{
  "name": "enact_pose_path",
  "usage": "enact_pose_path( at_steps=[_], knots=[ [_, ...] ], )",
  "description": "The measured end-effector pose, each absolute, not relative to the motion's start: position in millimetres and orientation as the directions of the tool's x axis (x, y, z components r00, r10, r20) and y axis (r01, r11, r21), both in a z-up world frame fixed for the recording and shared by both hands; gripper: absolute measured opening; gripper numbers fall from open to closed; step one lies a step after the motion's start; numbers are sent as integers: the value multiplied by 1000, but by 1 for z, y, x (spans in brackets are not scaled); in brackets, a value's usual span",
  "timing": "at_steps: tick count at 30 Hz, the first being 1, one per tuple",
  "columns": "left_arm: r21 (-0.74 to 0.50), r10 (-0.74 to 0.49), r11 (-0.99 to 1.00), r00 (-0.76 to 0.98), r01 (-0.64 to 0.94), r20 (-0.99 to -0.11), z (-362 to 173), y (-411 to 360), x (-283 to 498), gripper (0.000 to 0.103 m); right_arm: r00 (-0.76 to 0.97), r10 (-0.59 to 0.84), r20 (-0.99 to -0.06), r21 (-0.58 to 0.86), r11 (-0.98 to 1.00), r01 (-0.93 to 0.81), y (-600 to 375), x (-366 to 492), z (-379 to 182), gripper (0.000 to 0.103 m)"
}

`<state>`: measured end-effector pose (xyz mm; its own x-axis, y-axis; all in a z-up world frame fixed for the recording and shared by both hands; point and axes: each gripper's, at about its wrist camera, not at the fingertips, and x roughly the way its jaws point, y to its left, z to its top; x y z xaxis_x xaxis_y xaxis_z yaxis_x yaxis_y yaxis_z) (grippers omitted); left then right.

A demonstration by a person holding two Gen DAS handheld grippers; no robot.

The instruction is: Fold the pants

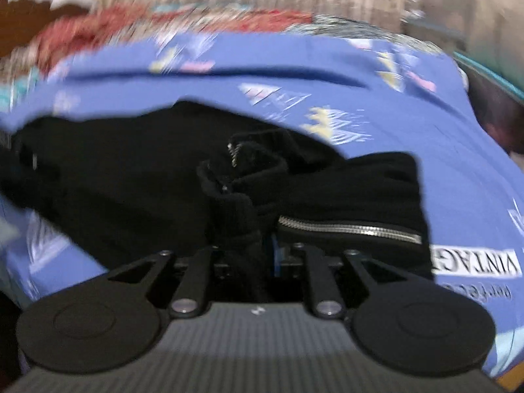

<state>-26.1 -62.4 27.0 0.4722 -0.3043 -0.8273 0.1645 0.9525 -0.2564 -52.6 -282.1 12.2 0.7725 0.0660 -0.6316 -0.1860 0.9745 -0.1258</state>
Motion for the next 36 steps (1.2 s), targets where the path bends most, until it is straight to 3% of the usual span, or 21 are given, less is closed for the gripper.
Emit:
enact_pose_path(
  at_steps=[2, 5, 9, 11, 12, 13, 14, 19, 23, 26, 28, 30, 33, 36],
  knots=[
    [-269, -328, 944, 449, 191, -831, 29, -70, -24, 47, 766, 94, -636, -166, 953, -255, -274, -55, 11, 61],
    [-287, -376, 922, 426, 260, -823, 39, -92, -14, 50, 774, 127, -621, -174, 940, -294, -277, -69, 25, 62],
    [-348, -466, 874, 381, 340, -799, 49, -134, 5, 55, 803, 212, -558, 10, 969, -249, -308, -88, 50, 62],
    [-372, -503, 849, 358, 375, -787, 50, -156, 11, 54, 815, 231, -531, 112, 973, -203, -328, -92, 56, 58],
    [-381, -518, 837, 346, 393, -782, 50, -169, 13, 50, 817, 241, -524, 161, 970, -183, -337, -92, 57, 40],
    [-378, -521, 831, 336, 407, -784, 47, -180, 13, 47, 813, 247, -527, 191, 967, -170, -341, -89, 55, 31],
    [-367, -517, 830, 328, 421, -791, 43, -192, 13, 39, 807, 240, -540, 209, 967, -147, -344, -85, 52, 19],
    [-143, -313, 897, 375, 417, -873, 7, -228, 21, 7, 732, 210, -648, 241, 968, -65, -333, -57, 15, 17],
    [-211, -360, 897, 367, 388, -858, 9, -209, 21, 6, 731, 146, -666, 160, 986, -52, -307, -52, 8, 16],
    [-296, -450, 867, 373, 402, -811, 28, -174, 8, 10, 747, 156, -646, 179, 983, -50, -306, -64, 22, 17],
    [-381, -542, 825, 394, 417, -742, 44, -130, -9, 19, 785, 198, -588, 242, 968, -64, -310, -76, 36, 17],
    [-441, -592, 802, 435, 404, -679, 55, -82, -26, 39, 806, 261, -532, 305, 947, -105, -305, -82, 49, 17],
    [-491, -575, 815, 539, 309, -616, 59, 6, -49, 47, 774, 368, -515, 362, 912, -193, -278, -76, 56, 18],
    [-535, -481, 836, 634, 123, -605, 55, 86, -64, 55, 713, 459, -530, 402, 876, -266, -244, -56, 54, 18]
  ],
)
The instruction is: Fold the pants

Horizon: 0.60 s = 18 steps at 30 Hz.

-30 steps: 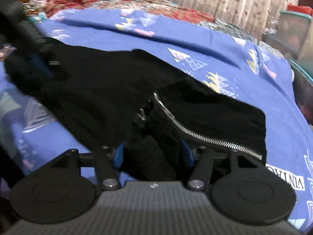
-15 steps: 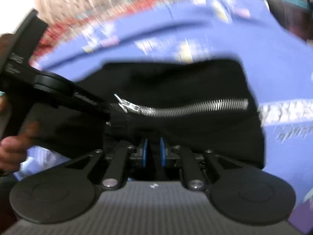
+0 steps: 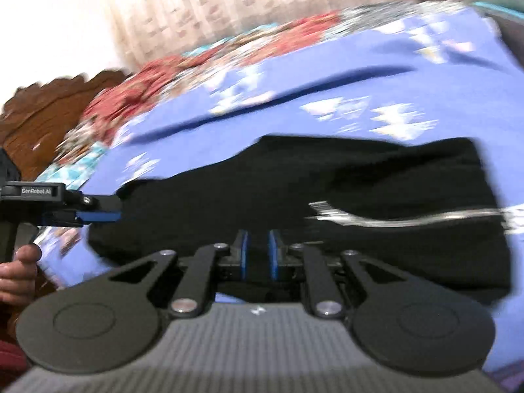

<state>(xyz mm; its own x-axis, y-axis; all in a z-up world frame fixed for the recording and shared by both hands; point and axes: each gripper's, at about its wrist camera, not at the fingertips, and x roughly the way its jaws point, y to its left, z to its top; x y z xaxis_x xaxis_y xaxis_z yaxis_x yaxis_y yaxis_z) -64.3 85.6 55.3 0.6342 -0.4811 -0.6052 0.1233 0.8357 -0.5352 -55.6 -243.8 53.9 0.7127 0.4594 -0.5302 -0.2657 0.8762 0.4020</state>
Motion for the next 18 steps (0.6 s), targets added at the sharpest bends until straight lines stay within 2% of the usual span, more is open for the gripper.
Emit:
enact_pose_path(
  at_steps=[3, 7, 8, 11, 14, 16, 17, 18],
  knots=[
    [-587, -382, 805, 684, -85, -622, 38, 153, -77, 59, 620, 564, -545, 492, 814, -308, -205, -28, 47, 17],
    [-662, -374, 714, 675, -229, -636, 8, 199, -70, 60, 507, 648, -569, 522, 760, -386, -145, 4, 51, 15],
    [-673, -380, 699, 672, -241, -636, 3, 205, -66, 65, 482, 658, -578, 522, 752, -402, -128, 15, 52, 15],
    [-721, -431, 650, 664, -242, -611, -14, 205, -46, 88, 419, 693, -587, 561, 721, -407, -92, 43, 54, 15],
    [-747, -448, 612, 664, -259, -598, -32, 201, -28, 89, 372, 697, -613, 603, 717, -350, -63, 73, 44, 15],
    [-747, -434, 612, 679, -260, -592, -40, 197, -18, 70, 318, 692, -648, 636, 721, -275, -50, 86, 26, 15],
    [-732, -423, 627, 672, -267, -608, -42, 195, -15, 43, 291, 668, -685, 627, 744, -230, -47, 89, 13, 15],
    [-711, -407, 644, 659, -284, -632, -45, 194, -12, 26, 269, 649, -712, 622, 760, -188, -44, 91, -1, 5]
  ],
)
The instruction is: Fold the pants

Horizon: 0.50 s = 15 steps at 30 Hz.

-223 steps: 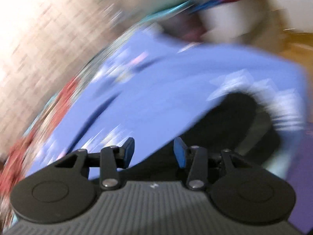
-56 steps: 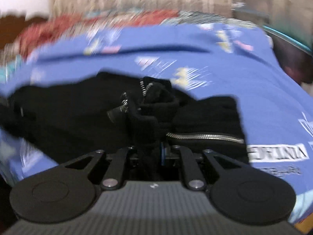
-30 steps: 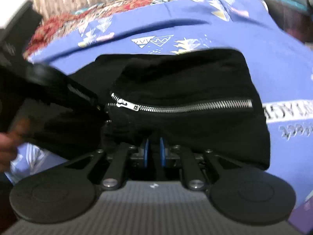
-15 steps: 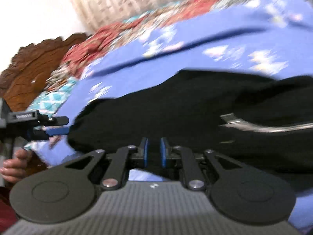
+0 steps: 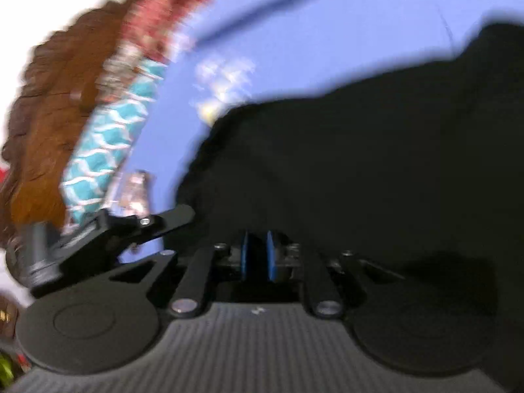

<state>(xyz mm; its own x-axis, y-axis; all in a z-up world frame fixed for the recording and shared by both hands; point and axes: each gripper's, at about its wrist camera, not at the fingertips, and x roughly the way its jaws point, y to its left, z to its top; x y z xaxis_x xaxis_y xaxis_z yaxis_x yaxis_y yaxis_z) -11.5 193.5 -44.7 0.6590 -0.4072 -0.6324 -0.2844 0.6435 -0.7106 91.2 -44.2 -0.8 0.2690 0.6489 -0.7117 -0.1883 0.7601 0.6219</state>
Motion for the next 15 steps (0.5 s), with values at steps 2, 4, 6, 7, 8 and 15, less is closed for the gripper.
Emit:
enact_pose_path(
  at_steps=[2, 4, 6, 7, 8, 15],
  knots=[
    [-712, -401, 642, 666, -286, -629, -44, 192, -18, 20, 273, 686, -675, 685, 719, -113, -52, 92, -13, 3],
    [-691, -383, 678, 683, -249, -622, -32, 185, -25, 18, 265, 706, -657, 717, 694, -73, -60, 90, -13, 3],
    [-631, -346, 756, 711, -176, -613, -11, 166, -27, 17, 269, 718, -642, 729, 680, -78, -68, 84, -8, 5],
    [-589, -329, 798, 726, -127, -603, 0, 152, -30, 16, 287, 725, -626, 741, 667, -70, -75, 80, -5, 7],
    [-529, -312, 846, 745, -64, -589, 13, 134, -32, 16, 322, 730, -603, 755, 652, -63, -87, 74, 0, 11],
    [-148, -350, 934, 751, 325, -560, 44, -2, -50, 24, 607, 584, -538, 753, 657, 35, -206, 23, 31, 12]
  ],
)
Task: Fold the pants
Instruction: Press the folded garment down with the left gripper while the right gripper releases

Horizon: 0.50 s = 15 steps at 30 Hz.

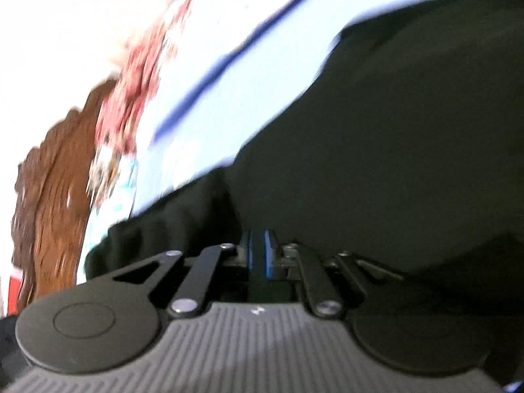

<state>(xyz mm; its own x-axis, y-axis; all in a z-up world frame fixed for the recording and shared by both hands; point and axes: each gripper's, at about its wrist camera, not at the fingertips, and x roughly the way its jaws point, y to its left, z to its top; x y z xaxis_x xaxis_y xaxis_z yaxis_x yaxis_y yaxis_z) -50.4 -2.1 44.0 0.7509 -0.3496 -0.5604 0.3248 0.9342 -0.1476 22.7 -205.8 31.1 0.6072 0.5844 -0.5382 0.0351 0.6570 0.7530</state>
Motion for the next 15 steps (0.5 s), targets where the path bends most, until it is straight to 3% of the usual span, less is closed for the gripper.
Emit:
enact_pose_path(
  at_steps=[1, 2, 3, 6, 8, 10, 15],
  knots=[
    [-118, -363, 923, 730, 366, -578, 38, -20, -50, 30, 638, 554, -535, 750, 659, 58, -223, 15, 32, 13],
    [-95, -385, 904, 700, 416, -601, 30, -37, -50, 48, 666, 520, -535, 745, 661, 83, -237, 6, 32, 16],
    [-71, -395, 888, 676, 454, -622, 22, -50, -49, 59, 688, 490, -536, 741, 663, 105, -250, -2, 32, 20],
    [15, -366, 862, 643, 507, -673, 5, -75, -55, 60, 706, 464, -535, 749, 648, 141, -272, -19, 25, 37],
    [30, -380, 849, 649, 528, -659, 9, -71, -66, 68, 710, 475, -520, 759, 639, 128, -278, -26, 22, 42],
    [14, -407, 842, 651, 539, -641, 19, -61, -80, 78, 717, 489, -498, 762, 641, 92, -274, -27, 26, 47],
    [-88, -428, 876, 679, 475, -597, 37, -13, -91, 80, 726, 528, -441, 723, 688, -60, -255, -12, 45, 72]
  ],
)
